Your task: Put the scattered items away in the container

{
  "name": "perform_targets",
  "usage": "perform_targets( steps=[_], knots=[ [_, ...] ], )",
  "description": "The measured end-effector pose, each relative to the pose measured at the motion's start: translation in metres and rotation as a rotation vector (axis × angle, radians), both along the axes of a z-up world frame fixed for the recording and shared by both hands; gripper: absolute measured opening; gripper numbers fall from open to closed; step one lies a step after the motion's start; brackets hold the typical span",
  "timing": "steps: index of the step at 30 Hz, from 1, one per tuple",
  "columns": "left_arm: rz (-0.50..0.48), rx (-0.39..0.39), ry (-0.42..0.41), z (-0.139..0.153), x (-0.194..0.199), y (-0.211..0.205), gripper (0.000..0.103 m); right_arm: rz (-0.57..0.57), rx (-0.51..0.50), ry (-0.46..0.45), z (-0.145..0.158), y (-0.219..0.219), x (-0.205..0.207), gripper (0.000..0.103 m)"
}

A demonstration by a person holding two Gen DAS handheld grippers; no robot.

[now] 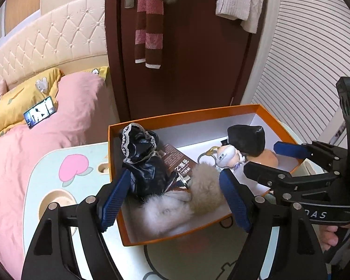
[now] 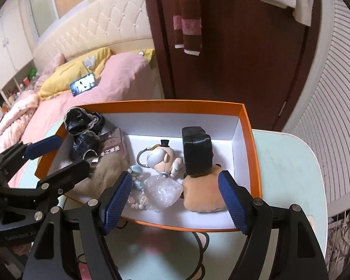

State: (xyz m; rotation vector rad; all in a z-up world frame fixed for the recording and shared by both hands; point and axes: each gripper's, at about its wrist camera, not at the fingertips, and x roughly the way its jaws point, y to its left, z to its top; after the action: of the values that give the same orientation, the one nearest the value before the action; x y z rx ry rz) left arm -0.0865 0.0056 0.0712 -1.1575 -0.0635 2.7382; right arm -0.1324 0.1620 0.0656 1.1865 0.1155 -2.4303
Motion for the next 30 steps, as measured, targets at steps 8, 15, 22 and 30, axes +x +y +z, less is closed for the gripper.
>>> perform_targets(
  steps=[8,15,22,30],
  knots=[
    [0.037,0.038,0.022,0.022,0.025,-0.011,0.079,-0.017,0.004,0.05,0.021,-0.009,0.015,0.079],
    [0.081,0.047,-0.008,0.018,0.044,-0.025,0.079,-0.002,0.027,0.056,0.023,-0.016,0.028,0.079],
    [0.08,0.05,0.002,0.018,0.064,-0.027,0.079,-0.012,0.033,0.078,0.031,-0.017,0.045,0.079],
    [0.076,0.077,-0.031,0.005,0.097,-0.032,0.079,-0.027,0.007,0.056,0.023,-0.002,0.08,0.079]
  ],
)
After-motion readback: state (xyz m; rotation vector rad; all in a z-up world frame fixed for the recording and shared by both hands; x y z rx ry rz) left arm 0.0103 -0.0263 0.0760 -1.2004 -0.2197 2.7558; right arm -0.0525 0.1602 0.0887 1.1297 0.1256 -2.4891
